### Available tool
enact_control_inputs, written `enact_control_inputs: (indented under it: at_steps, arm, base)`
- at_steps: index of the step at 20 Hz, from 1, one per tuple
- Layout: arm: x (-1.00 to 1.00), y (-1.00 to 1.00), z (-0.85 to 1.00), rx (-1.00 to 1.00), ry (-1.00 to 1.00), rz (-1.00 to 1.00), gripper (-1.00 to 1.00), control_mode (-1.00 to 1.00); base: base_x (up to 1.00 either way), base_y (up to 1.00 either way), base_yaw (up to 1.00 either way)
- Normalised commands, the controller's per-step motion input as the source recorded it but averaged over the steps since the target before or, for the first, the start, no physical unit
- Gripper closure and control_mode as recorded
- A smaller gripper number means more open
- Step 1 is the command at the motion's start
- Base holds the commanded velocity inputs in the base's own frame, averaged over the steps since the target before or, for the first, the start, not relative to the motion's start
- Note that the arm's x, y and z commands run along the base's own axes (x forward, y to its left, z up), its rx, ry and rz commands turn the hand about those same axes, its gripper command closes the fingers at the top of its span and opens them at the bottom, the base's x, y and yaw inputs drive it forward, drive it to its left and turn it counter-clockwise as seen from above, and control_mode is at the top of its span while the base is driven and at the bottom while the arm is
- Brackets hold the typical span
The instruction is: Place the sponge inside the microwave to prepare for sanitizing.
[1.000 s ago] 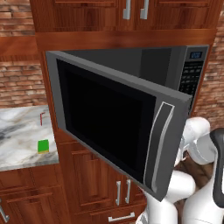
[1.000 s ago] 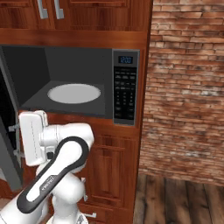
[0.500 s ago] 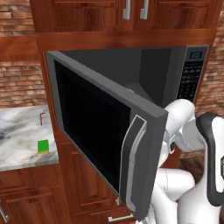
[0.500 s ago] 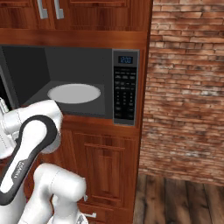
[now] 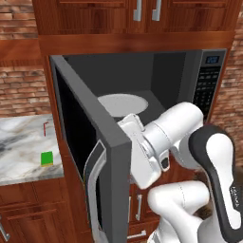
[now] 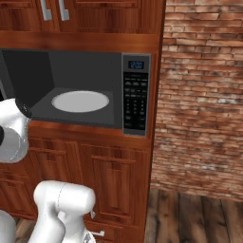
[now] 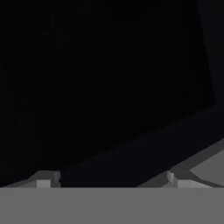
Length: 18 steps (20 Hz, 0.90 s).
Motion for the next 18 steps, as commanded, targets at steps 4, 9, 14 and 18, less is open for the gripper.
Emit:
enact_control_inputs:
  at_steps: [4,9,14,18]
  arm:
    - [-0.66,0.61,-0.56,0.11,0.00,-0.46,-1.00,-1.00]
    - [-0.63,0.51,-0.61,0.11,0.00,-0.44,-1.00,-1.00]
    - [-0.48,0.19,-0.68,0.11,0.00,-0.41,-1.00,-1.00]
    - [-0.34,0.05,-0.68,0.06,0.01,-0.36,-1.00,-1.00]
  base:
    - [0.00,0.00,0.00]
    - [0.00,0.00,0.00]
    - [0.00,0.00,0.00]
    - [0.00,0.00,0.00]
